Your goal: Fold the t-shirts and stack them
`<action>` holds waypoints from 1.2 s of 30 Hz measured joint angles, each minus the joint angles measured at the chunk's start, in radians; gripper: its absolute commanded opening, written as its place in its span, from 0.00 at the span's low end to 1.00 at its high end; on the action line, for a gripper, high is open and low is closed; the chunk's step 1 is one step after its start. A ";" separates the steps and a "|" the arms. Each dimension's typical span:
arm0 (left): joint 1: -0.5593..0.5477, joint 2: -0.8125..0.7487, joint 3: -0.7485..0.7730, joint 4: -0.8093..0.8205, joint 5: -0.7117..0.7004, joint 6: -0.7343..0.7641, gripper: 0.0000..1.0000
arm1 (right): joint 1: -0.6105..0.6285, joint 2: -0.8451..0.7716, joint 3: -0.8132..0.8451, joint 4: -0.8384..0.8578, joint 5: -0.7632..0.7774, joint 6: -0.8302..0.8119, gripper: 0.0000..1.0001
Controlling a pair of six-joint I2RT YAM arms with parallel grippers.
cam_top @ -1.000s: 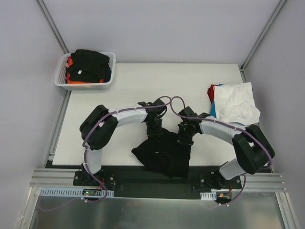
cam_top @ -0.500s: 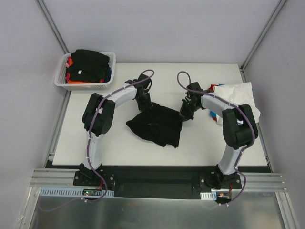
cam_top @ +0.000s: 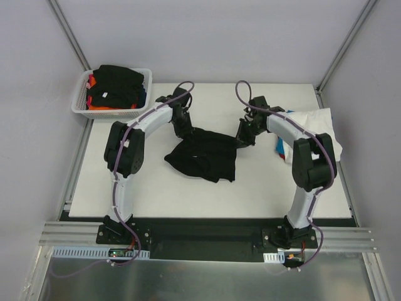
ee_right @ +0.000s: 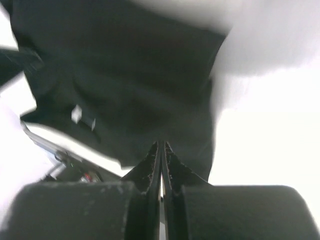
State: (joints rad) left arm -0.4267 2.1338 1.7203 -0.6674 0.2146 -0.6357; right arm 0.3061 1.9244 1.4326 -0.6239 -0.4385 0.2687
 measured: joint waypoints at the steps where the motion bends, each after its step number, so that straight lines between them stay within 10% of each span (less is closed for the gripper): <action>1: 0.000 -0.018 0.000 -0.008 0.001 0.000 0.00 | 0.012 -0.034 -0.027 -0.002 0.000 0.001 0.01; 12: -0.029 -0.499 -0.424 0.031 -0.007 -0.010 0.00 | 0.291 -0.292 -0.303 0.026 -0.004 0.113 0.01; 19: -0.030 -0.533 -0.724 0.026 -0.023 -0.008 0.00 | 0.342 -0.343 -0.371 0.047 0.021 0.175 0.01; 36: -0.030 -0.449 -0.260 0.022 -0.037 -0.003 0.00 | 0.400 -0.405 -0.415 0.058 0.069 0.214 0.01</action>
State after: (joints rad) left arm -0.4564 1.6848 1.4605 -0.6453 0.1772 -0.6384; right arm 0.7059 1.5192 1.0176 -0.5663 -0.3695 0.4824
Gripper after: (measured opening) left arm 0.003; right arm 0.013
